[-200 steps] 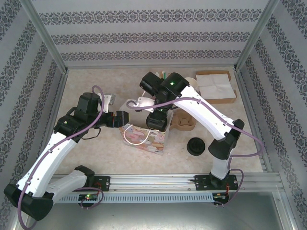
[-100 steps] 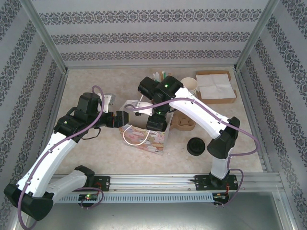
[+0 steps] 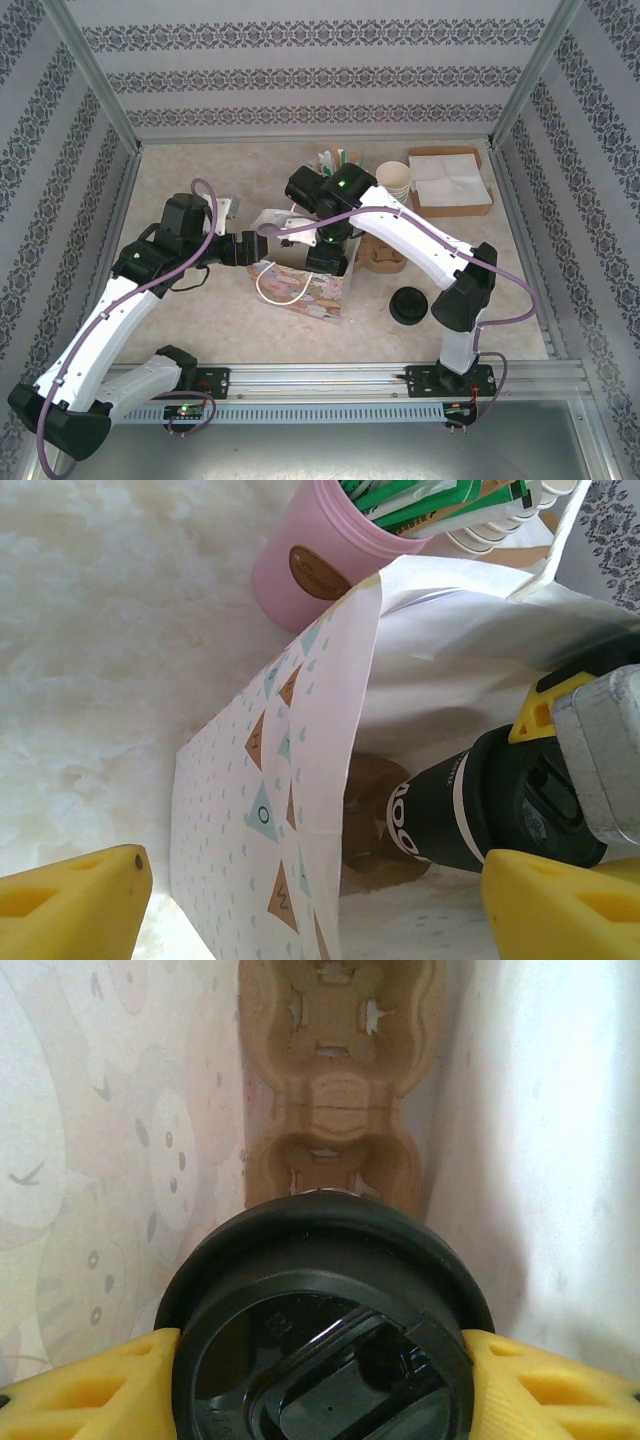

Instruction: Pack the takeout coffee

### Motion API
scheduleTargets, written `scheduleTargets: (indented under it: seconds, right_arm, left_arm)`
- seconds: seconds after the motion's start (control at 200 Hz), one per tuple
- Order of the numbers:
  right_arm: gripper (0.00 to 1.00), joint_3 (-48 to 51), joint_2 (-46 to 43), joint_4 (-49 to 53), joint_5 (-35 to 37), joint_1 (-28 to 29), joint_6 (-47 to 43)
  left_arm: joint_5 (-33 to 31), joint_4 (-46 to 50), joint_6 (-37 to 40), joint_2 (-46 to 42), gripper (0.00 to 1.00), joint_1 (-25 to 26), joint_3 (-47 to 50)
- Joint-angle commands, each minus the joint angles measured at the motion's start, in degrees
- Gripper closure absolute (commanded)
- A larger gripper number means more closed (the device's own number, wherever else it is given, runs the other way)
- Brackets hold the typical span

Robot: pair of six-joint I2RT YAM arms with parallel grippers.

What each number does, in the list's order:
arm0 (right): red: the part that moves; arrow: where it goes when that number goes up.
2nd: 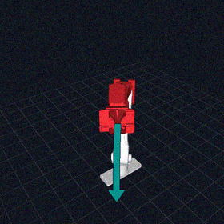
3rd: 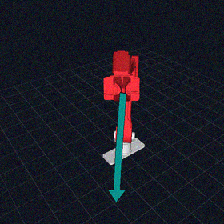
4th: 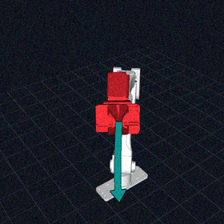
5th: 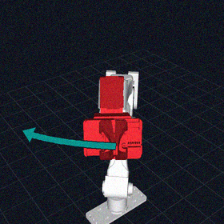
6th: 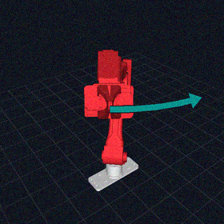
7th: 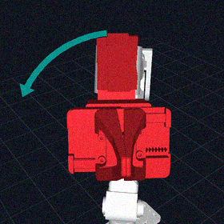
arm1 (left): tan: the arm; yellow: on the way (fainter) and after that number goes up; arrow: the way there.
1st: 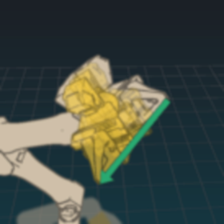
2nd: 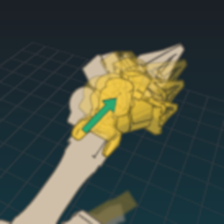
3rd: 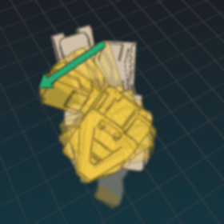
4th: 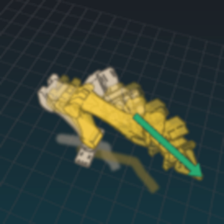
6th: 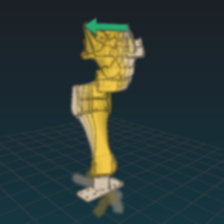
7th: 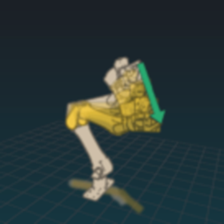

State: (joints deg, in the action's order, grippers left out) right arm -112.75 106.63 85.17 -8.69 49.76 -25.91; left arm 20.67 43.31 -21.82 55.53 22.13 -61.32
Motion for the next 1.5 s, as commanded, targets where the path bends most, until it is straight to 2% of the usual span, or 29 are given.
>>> scheduleTargets:
  seconds: [0.0, 0.919, 1.494]
  right_arm:
    - [0.38, 1.0, -0.9, -0.3, -0.7, 0.7, 0.0]
    - [0.36, 8.9, -3.4, -6.8, -1.9, 1.3, 1.7]
    - [0.38, 12.9, -3.9, -9.8, -2.7, 2.0, 2.8]
  left_arm:
    - [-1.2, 1.8, 1.2, -0.9, 0.14, 0.7, -1.0]
    - [-2.3, 1.9, 1.0, -0.2, 0.14, 0.6, -1.1]
    - [-2.3, 1.8, 0.7, 0.1, 0.15, 0.7, -1.4]
